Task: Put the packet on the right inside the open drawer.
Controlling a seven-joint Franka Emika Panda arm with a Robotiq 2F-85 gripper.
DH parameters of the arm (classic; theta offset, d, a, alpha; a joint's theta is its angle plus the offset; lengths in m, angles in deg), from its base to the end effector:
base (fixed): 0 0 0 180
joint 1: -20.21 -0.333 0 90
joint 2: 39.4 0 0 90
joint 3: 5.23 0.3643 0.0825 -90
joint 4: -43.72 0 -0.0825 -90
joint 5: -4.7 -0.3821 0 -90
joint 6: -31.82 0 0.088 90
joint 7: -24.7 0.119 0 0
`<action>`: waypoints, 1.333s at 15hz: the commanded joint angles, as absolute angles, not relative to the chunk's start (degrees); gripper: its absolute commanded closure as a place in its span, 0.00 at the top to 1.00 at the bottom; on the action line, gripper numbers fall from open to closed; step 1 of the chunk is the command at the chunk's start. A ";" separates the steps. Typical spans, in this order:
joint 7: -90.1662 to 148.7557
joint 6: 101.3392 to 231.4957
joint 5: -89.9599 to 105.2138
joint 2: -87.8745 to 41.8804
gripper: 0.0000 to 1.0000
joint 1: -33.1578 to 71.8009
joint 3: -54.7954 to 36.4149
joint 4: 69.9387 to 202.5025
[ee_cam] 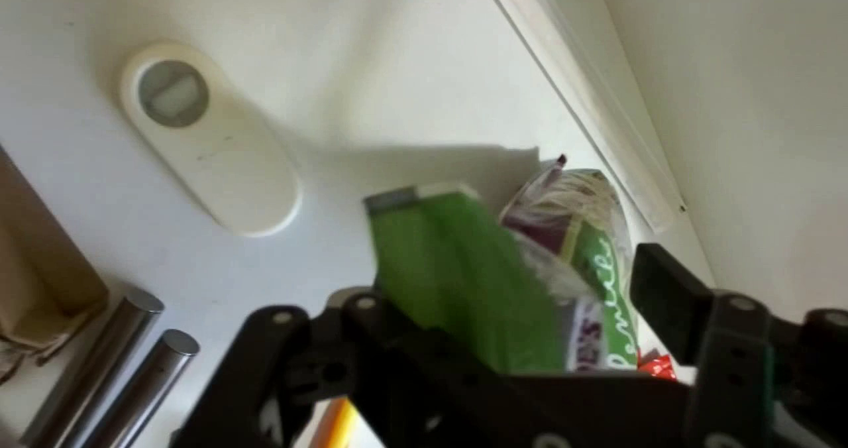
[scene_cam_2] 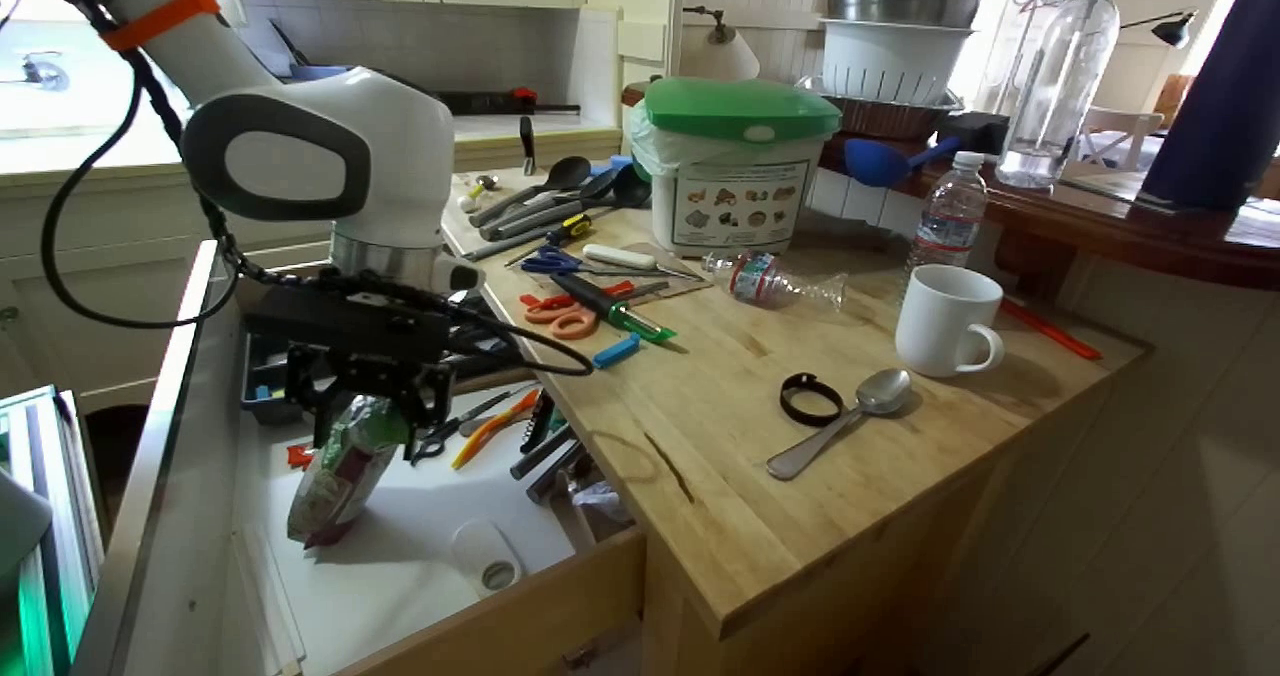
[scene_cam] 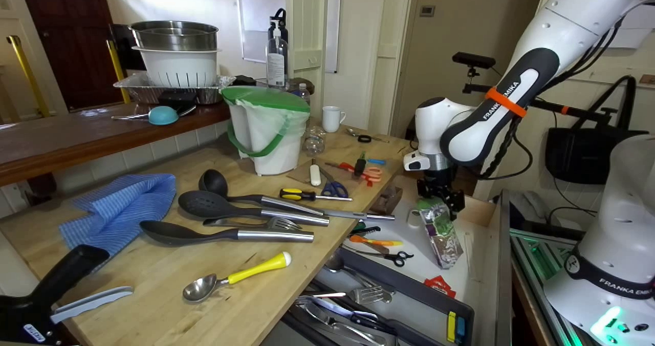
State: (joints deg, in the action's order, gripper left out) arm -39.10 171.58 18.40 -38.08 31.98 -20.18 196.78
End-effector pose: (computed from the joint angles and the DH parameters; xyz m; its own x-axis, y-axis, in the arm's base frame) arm 0.3435 -0.1760 0.2495 0.6301 0.7467 -0.2129 0.7238 -0.6641 -0.1874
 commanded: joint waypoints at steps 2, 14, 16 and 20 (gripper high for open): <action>-27.86 174.22 29.92 -39.46 1.00 32.42 -19.69 196.91; -35.49 164.15 32.50 -60.62 1.00 28.61 -17.04 201.04; -41.29 157.31 27.66 -64.60 1.00 27.21 -17.65 202.44; -42.96 149.57 23.86 -68.22 1.00 26.58 -17.17 200.91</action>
